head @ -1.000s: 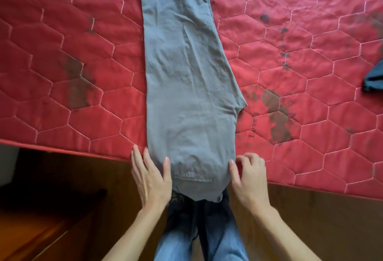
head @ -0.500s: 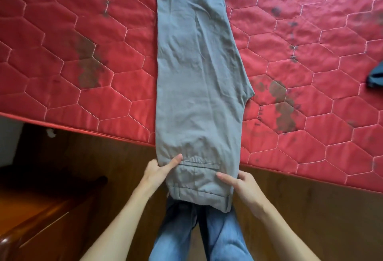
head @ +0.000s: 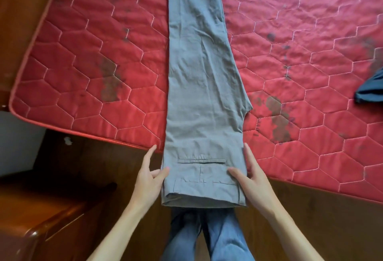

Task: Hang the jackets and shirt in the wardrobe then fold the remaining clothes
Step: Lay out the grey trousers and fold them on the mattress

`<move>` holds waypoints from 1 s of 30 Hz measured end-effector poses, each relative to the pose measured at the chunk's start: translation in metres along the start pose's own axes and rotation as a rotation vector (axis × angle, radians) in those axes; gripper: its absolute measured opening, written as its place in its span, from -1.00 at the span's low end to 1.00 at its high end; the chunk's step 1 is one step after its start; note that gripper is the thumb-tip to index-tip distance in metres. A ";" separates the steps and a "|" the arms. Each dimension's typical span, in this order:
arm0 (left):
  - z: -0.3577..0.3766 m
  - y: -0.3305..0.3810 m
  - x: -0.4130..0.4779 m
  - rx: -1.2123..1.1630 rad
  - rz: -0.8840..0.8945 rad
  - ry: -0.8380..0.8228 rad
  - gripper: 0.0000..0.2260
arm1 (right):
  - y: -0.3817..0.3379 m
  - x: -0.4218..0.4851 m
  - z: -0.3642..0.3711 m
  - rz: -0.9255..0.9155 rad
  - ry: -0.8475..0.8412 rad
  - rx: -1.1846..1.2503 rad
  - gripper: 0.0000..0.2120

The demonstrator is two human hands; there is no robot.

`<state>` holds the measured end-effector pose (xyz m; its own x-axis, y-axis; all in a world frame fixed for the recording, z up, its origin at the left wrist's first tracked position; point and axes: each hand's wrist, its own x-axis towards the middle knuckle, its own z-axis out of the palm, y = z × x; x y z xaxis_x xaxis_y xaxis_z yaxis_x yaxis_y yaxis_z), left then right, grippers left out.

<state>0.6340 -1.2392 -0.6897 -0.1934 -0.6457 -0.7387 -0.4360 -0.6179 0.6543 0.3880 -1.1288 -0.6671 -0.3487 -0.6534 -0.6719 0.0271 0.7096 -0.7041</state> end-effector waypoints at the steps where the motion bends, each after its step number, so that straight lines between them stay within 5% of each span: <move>1: -0.001 0.015 0.000 -0.016 0.036 0.003 -0.61 | -0.015 0.005 -0.006 -0.025 0.029 0.006 -0.37; 4: -0.002 0.060 0.016 -0.044 0.118 0.032 -0.79 | -0.062 0.031 -0.027 -0.024 -0.017 0.029 -0.72; 8: 0.000 0.119 0.058 -0.365 0.104 -0.048 -0.61 | -0.110 0.093 -0.042 0.111 -0.037 0.322 -0.39; 10: 0.002 0.145 0.085 -0.343 0.127 -0.034 -0.62 | -0.125 0.125 -0.046 0.096 -0.044 0.311 -0.36; 15: 0.015 0.163 0.153 0.174 0.243 0.135 -0.91 | -0.128 0.189 -0.042 0.071 -0.034 0.212 -0.52; 18: 0.017 0.147 0.178 0.645 0.277 0.260 -0.75 | -0.111 0.214 -0.035 -0.006 0.058 -0.178 -0.50; 20: 0.020 0.135 0.186 0.591 0.166 0.244 -0.64 | -0.095 0.219 -0.031 0.012 0.107 -0.450 -0.49; 24: 0.032 0.105 0.173 0.273 0.037 0.209 -0.67 | -0.068 0.203 -0.015 0.058 0.155 -0.401 -0.35; 28: 0.026 0.080 0.146 0.233 0.149 0.157 -0.77 | -0.047 0.182 -0.021 -0.023 0.156 -0.422 -0.65; 30: 0.023 0.078 0.140 0.210 0.228 0.147 -0.84 | -0.032 0.172 -0.026 -0.084 0.253 -0.360 -0.56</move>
<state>0.5527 -1.3671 -0.7461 -0.1851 -0.8235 -0.5362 -0.5708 -0.3541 0.7408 0.3028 -1.2571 -0.7536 -0.5556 -0.6590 -0.5070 -0.3228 0.7329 -0.5989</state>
